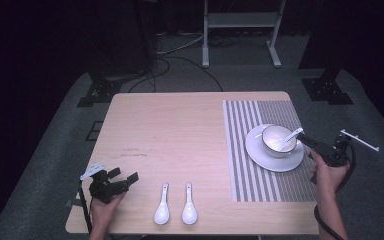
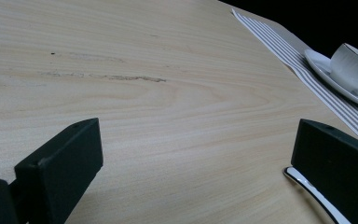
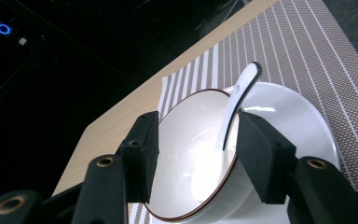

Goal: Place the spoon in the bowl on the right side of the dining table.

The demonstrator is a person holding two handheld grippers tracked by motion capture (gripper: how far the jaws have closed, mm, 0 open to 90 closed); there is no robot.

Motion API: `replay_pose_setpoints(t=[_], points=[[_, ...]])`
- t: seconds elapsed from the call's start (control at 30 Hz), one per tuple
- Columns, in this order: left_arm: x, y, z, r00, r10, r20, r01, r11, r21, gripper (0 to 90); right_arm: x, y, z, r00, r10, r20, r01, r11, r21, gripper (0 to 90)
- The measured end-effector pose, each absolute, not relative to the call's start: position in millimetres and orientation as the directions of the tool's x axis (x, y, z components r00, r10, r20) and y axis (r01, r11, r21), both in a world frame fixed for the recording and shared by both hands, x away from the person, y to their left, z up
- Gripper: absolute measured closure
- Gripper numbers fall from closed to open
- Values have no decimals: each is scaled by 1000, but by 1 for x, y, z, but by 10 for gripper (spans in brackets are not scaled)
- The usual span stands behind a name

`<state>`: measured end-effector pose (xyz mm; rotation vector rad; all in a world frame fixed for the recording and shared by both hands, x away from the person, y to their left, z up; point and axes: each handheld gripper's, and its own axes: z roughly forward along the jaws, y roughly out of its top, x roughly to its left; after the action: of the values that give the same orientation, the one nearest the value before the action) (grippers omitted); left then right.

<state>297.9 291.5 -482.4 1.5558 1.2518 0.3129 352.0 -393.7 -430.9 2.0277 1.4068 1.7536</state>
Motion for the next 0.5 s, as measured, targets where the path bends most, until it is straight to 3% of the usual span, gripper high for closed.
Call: replay_pose_setpoints(t=[0.5], points=[[298, 291, -482, 420, 824, -380, 545, 106, 832, 6, 339, -389, -433, -142, 679, 721, 567, -541, 621, 426]])
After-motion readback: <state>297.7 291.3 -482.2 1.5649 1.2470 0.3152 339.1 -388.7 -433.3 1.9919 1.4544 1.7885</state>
